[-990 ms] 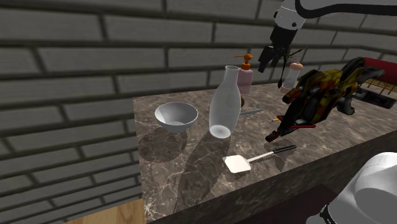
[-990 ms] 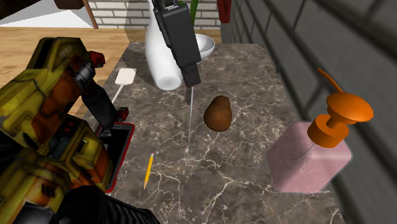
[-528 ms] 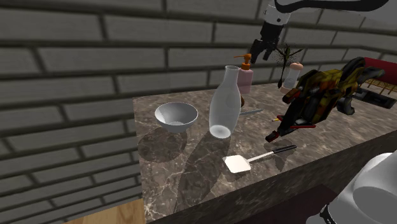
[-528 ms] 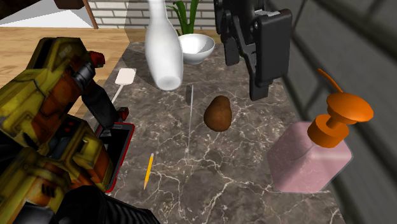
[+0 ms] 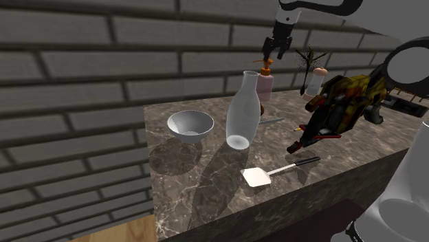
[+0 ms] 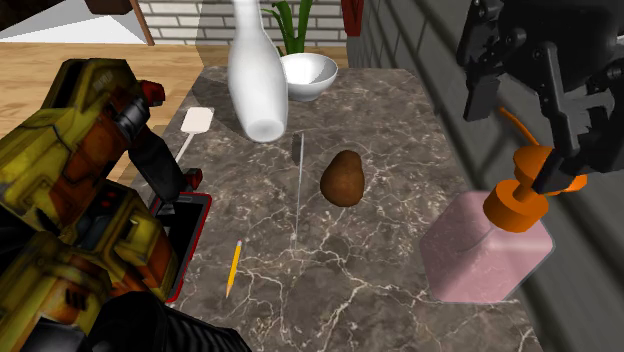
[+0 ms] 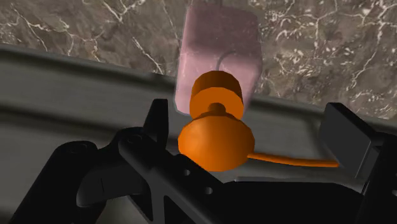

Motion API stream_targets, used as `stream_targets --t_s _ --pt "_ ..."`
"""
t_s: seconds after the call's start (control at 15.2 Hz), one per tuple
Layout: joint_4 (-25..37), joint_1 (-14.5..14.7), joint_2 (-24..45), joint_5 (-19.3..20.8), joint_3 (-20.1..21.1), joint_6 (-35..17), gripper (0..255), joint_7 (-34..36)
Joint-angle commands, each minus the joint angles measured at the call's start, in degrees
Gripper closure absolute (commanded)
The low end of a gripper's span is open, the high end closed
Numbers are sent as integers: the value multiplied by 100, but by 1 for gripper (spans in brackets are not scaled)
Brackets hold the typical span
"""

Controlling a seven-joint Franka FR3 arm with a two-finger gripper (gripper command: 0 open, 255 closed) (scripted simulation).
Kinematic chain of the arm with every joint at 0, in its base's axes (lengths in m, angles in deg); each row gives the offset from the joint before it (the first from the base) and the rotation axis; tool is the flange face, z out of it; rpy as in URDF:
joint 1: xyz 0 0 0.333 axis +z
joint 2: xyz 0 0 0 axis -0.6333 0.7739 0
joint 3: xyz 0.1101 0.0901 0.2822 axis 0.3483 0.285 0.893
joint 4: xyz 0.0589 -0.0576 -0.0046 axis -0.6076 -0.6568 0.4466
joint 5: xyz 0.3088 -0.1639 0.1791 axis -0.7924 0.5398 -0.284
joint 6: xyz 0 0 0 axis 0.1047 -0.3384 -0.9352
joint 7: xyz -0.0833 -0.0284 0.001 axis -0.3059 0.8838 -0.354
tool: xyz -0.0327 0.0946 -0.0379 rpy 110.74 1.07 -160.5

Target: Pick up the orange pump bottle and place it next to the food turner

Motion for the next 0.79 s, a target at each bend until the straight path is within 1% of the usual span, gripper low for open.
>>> stream_targets --t_s 0.0,0.46,0.73 --pt "787 -118 542 -110 -59 271 0 -53" --pt "-27 -100 367 -82 -52 -370 0 -39" --pt "-85 -99 359 -81 -52 -420 0 -38"
